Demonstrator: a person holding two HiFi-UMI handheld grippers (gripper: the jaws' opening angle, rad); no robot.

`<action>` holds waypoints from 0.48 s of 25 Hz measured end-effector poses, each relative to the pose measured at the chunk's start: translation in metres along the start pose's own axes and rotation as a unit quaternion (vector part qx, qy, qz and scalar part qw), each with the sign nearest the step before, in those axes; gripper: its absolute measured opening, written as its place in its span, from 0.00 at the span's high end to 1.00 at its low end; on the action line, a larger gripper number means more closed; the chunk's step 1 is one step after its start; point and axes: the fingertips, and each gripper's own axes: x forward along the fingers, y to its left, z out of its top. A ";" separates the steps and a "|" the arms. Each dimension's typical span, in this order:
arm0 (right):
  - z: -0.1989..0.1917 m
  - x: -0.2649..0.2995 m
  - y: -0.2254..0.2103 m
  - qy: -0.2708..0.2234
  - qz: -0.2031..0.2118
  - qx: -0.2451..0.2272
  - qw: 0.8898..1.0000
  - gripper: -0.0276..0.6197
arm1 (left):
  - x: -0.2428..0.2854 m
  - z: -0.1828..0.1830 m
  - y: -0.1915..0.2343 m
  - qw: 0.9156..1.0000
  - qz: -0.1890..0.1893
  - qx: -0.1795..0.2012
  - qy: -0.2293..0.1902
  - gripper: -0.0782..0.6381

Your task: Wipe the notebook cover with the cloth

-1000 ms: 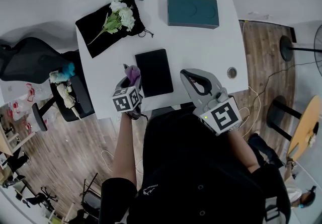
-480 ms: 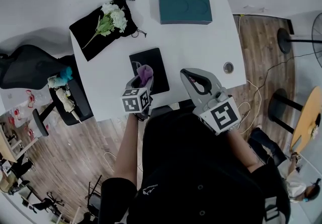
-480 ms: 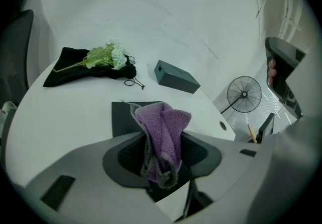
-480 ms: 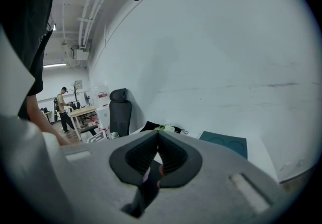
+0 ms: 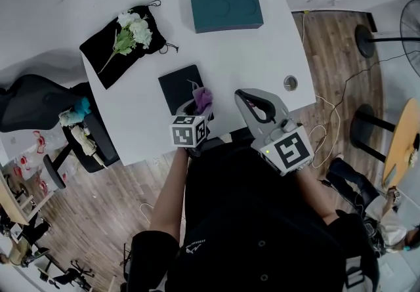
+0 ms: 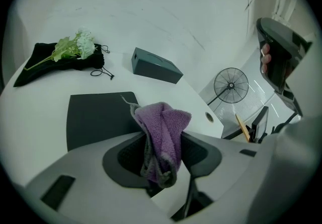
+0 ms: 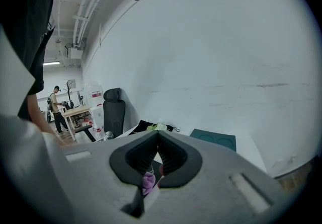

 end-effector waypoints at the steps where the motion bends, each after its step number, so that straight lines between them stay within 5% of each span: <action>1: 0.000 -0.001 -0.002 0.002 -0.003 0.001 1.000 0.95 | 0.002 0.000 -0.002 1.000 -0.002 0.002 0.002 0.63; 7: 0.006 -0.004 -0.008 -0.023 -0.009 -0.002 1.000 0.95 | 0.013 0.000 -0.010 1.000 -0.012 0.012 0.012 0.63; 12: -0.005 -0.009 -0.013 0.014 -0.020 0.003 1.000 0.95 | 0.019 -0.006 -0.007 1.000 -0.014 0.013 0.023 0.63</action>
